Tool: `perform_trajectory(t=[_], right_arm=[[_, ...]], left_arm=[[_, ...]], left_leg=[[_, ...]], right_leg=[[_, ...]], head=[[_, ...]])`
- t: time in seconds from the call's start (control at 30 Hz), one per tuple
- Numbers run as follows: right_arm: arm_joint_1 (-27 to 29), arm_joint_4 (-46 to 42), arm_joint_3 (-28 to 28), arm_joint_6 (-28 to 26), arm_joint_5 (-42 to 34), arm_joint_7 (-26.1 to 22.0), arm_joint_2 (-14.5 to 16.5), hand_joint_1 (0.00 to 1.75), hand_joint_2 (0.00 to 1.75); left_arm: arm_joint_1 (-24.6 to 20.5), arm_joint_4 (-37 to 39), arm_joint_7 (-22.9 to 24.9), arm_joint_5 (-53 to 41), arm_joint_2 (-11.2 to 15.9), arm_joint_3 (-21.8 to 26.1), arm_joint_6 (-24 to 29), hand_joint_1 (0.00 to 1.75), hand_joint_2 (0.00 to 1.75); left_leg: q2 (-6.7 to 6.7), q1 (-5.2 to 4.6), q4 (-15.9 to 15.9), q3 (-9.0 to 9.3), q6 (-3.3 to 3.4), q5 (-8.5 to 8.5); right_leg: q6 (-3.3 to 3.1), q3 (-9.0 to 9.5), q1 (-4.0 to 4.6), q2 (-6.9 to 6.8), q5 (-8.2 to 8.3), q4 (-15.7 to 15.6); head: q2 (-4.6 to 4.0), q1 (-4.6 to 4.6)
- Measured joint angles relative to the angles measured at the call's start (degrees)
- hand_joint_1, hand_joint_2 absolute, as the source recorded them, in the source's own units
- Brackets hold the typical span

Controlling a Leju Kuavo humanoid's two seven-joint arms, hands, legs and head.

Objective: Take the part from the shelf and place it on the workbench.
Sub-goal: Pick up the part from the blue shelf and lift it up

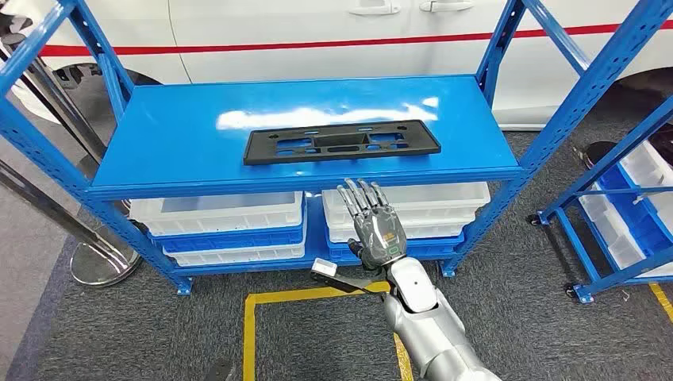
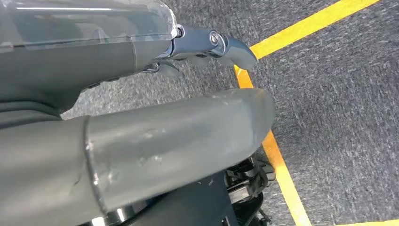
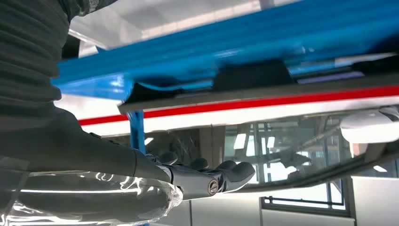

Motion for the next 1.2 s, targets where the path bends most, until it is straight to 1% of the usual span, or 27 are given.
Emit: perform_trajectory(t=[0.07, 0.1, 0.13, 0.17, 0.2, 0.27, 0.3, 0.33, 0.4, 0.47, 0.5, 0.53, 0.6, 0.63, 0.67, 0.7, 0.77, 0.8, 0.83, 0.87, 0.93, 1.0, 1.03, 1.07, 1.13, 1.17, 1.2], right_arm=[[-0.48, 0.59, 0.22, 0.00, -0.10, 0.14, -0.07, 0.00, 1.75], [-0.82, 1.14, 0.42, 0.00, -0.20, 0.25, -0.15, 0.00, 1.75], [-0.97, 1.67, 0.58, 0.00, -0.24, 0.33, -0.27, 0.00, 1.75], [-1.04, 2.13, 0.74, 0.00, -0.33, 0.38, -0.37, 0.00, 1.75], [-1.17, 2.55, 0.90, 0.00, -0.51, 0.41, -0.45, 0.00, 1.75], [-1.76, 3.26, 1.30, 0.00, -1.11, 0.43, -0.49, 0.00, 1.75], [-2.16, 3.58, 1.51, 0.00, -1.54, 0.45, -0.48, 0.00, 1.75], [-2.53, 3.89, 1.73, 0.00, -2.06, 0.49, -0.47, 0.00, 1.75], [-3.05, 4.54, 2.17, -0.01, -3.26, 0.57, -0.45, 0.00, 1.75], [-3.36, 5.14, 2.60, -0.03, -4.65, 0.45, -0.35, 0.00, 1.75], [-3.56, 5.45, 2.82, -0.04, -5.38, 0.30, -0.27, 0.00, 1.75], [-3.76, 5.77, 3.05, -0.04, -6.08, 0.13, -0.16, 0.00, 1.75], [-4.02, 6.59, 3.56, -0.04, -7.36, -0.25, -0.04, 0.00, 1.75], [-4.04, 7.03, 3.78, -0.04, -7.87, -0.40, -0.01, 0.00, 1.75], [-4.02, 7.44, 3.97, -0.04, -8.34, -0.55, -0.01, 0.00, 1.75], [-4.01, 7.78, 4.16, -0.04, -8.71, -0.65, -0.01, 0.00, 1.75], [-4.00, 8.20, 4.43, -0.04, -9.25, -0.85, -0.01, 0.00, 1.75], [-4.02, 8.32, 4.51, -0.04, -9.52, -1.01, -0.01, 0.00, 1.75], [-4.02, 8.43, 4.55, -0.04, -9.80, -1.20, -0.01, 0.00, 1.75], [-4.00, 8.52, 4.57, -0.04, -10.05, -1.42, -0.01, 0.00, 1.75], [-3.89, 8.60, 4.59, -0.05, -10.50, -1.69, 0.00, 0.00, 1.75], [-3.79, 8.45, 4.59, -0.08, -10.85, -1.86, 0.00, 0.00, 1.75], [-3.78, 8.36, 4.59, -0.08, -10.99, -1.92, -0.01, 0.00, 1.75], [-3.70, 8.30, 4.59, -0.09, -11.08, -2.02, -0.01, 0.00, 1.75], [-3.30, 8.21, 4.54, -0.09, -11.22, -2.33, -0.03, 0.00, 1.75], [-2.95, 8.02, 4.41, -0.09, -11.26, -2.58, -0.04, 0.00, 1.75], [-2.60, 7.70, 4.19, -0.09, -11.28, -2.90, -0.04, 0.00, 1.75]], left_arm=[[-0.12, 0.00, 0.02, -0.03, -0.03, -0.11, -0.05, 0.00, 0.00], [-0.21, 0.00, 0.04, -0.05, -0.04, -0.20, -0.08, 0.00, 0.00], [-0.23, 0.00, 0.07, -0.07, -0.06, -0.25, -0.10, 0.00, 0.00], [-0.22, 0.00, 0.11, -0.07, -0.07, -0.28, -0.11, 0.00, 0.00], [-0.21, 0.00, 0.15, -0.07, -0.09, -0.31, -0.11, 0.00, 0.00], [-0.26, 0.00, 0.17, -0.07, -0.16, -0.40, -0.15, 0.00, 0.00], [-0.31, 0.00, 0.12, -0.08, -0.21, -0.48, -0.19, 0.00, 0.00], [-0.37, 0.00, 0.06, -0.10, -0.26, -0.55, -0.23, 0.00, 0.00], [-0.41, 0.00, -0.04, -0.25, -0.31, -0.66, -0.29, 0.00, 0.00], [-0.39, -0.01, 0.00, -0.52, -0.28, -0.72, -0.28, 0.00, 0.00], [-0.40, -0.01, 0.02, -0.66, -0.26, -0.75, -0.22, 0.00, 0.00], [-0.40, -0.01, 0.03, -0.79, -0.25, -0.79, -0.14, 0.00, 0.00], [-0.36, 0.00, 0.03, -1.05, -0.23, -0.95, 0.08, 0.00, 0.00], [-0.29, 0.00, 0.03, -1.18, -0.22, -1.05, 0.17, 0.00, 0.00], [-0.21, 0.00, 0.02, -1.33, -0.21, -1.14, 0.26, 0.00, 0.00], [-0.15, 0.00, -0.02, -1.48, -0.21, -1.25, 0.34, 0.00, 0.00], [-0.14, 0.00, -0.14, -1.81, -0.17, -1.54, 0.43, 0.00, 0.00], [-0.17, 0.00, -0.20, -1.90, -0.15, -1.71, 0.45, 0.00, 0.00], [-0.20, 0.00, -0.25, -1.94, -0.13, -1.87, 0.48, 0.00, 0.00], [-0.19, 0.00, -0.27, -1.96, -0.10, -1.98, 0.50, 0.00, 0.00], [-0.07, 0.00, -0.29, -1.94, -0.04, -2.09, 0.54, 0.00, 0.00], [0.04, 0.00, -0.31, -1.92, 0.00, -2.12, 0.56, 0.00, 0.00], [0.03, 0.00, -0.31, -1.91, 0.00, -2.15, 0.56, 0.00, 0.00], [0.01, 0.00, -0.32, -1.89, 0.00, -2.18, 0.56, 0.00, 0.00], [0.03, 0.00, -0.34, -1.86, 0.01, -2.21, 0.55, 0.00, 0.00], [0.08, 0.00, -0.37, -1.85, 0.02, -2.21, 0.54, 0.00, 0.00], [0.13, 0.00, -0.41, -1.84, 0.03, -2.22, 0.54, 0.00, 0.00]], left_leg=[[0.03, -0.05, 0.00, -0.08, 0.15, 0.02], [0.04, -0.10, 0.01, -0.14, 0.27, 0.03], [0.02, -0.17, 0.02, -0.16, 0.34, 0.02], [-0.02, -0.24, 0.04, -0.14, 0.37, 0.00], [-0.08, -0.30, 0.06, -0.09, 0.36, -0.03], [-0.17, -0.41, 0.11, 0.08, 0.23, -0.13], [-0.19, -0.55, 0.20, 0.08, 0.06, -0.22], [-0.19, -0.65, 0.24, 0.01, -0.18, -0.25], [-0.18, -0.76, 0.18, -0.14, -0.77, -0.23], [-0.16, -0.75, 0.39, -0.25, -1.39, -0.65], [-0.14, -0.75, 1.53, -0.69, -1.69, -1.50], [-0.13, -0.69, 3.79, -1.67, -1.96, -2.89], [-0.12, -0.46, 11.13, -5.04, -2.45, -6.33], [-0.12, -0.35, 14.39, -6.66, -2.65, -7.35], [-0.11, -0.26, 15.98, -7.54, -2.80, -7.36], [-0.10, -0.16, 15.22, -7.30, -2.89, -6.19], [-0.04, 0.03, 8.18, -4.19, -2.87, -2.10], [-0.03, 0.01, 4.48, -2.43, -2.74, -0.71], [-0.06, -0.07, 1.95, -1.27, -2.47, -0.02], [-0.10, -0.18, 0.73, -0.76, -2.17, 0.00], [-0.22, -0.31, 0.43, -0.68, -1.43, -0.11], [-0.21, -0.14, 0.02, -0.43, -0.66, 0.06], [-0.18, -0.04, -0.17, -0.28, -0.28, 0.12], [-0.14, -0.02, -0.27, -0.16, 0.00, 0.10], [-0.11, -0.07, -0.25, -0.04, 0.32, -0.09], [-0.13, -0.09, -0.23, 0.08, 0.38, -0.20], [-0.18, -0.09, -0.20, 0.27, 0.38, -0.35]], right_leg=[[0.12, -2.20, 0.03, -0.01, -2.15, 4.67], [0.19, -4.06, 0.04, -0.02, -3.75, 8.56], [0.22, -5.53, 0.06, -0.02, -4.57, 11.55], [0.17, -6.10, 0.07, -0.02, -4.27, 12.52], [0.01, -5.54, 0.09, -0.02, -2.85, 11.18], [-0.63, -2.12, 0.26, -0.02, 1.26, 3.73], [-0.97, -0.35, 0.43, -0.03, 2.67, -0.08], [-1.23, 0.74, 0.61, -0.03, 3.34, -2.55], [-1.55, 1.23, 0.88, -0.02, 3.29, -3.93], [-2.06, 1.38, 0.56, -0.06, 3.50, -4.37], [-2.36, 1.53, 0.36, -0.10, 3.64, -4.66], [-2.60, 1.68, 0.18, -0.15, 3.74, -4.89], [-2.87, 1.73, 0.21, -0.26, 3.71, -4.90], [-2.92, 1.73, 0.23, -0.30, 3.65, -4.84], [-2.94, 1.73, 0.23, -0.32, 3.57, -4.75], [-2.91, 1.76, 0.22, -0.28, 3.46, -4.63], [-2.64, 1.93, 0.17, -0.19, 3.11, -4.35], [-2.40, 1.93, 0.27, -0.15, 2.93, -4.17], [-2.13, 1.87, 0.36, -0.13, 2.84, -4.07], [-1.87, 1.79, 0.47, -0.12, 2.81, -4.04], [-1.34, 1.76, 0.55, -0.11, 2.87, -4.17], [-0.78, 1.52, 0.42, -0.15, 2.14, -3.26], [-0.51, 0.60, 0.34, -0.15, 0.97, -1.23], [-0.30, -0.95, 0.26, -0.16, -0.62, 1.95], [-0.02, -5.20, 0.23, -0.15, -3.62, 9.72], [0.03, -6.67, 0.21, -0.16, -3.87, 12.00], [0.00, -7.16, 0.21, -0.16, -2.98, 12.21]], head=[[0.00, 0.01], [0.00, 0.01], [0.00, 0.01], [0.00, 0.00], [0.00, 0.00], [0.00, 0.00], [0.00, -0.01], [0.00, -0.02], [0.00, -0.02], [0.00, -0.01], [0.00, -0.03], [0.00, -0.03], [0.00, -0.03], [0.00, -0.03], [0.00, -0.03], [0.00, -0.03], [0.00, -0.04], [0.00, -0.03], [0.00, -0.03], [0.00, -0.02], [0.00, -0.02], [0.00, -0.01], [0.00, -0.01], [0.00, 0.00], [0.00, 0.00], [0.00, 0.00], [0.00, 0.00]])
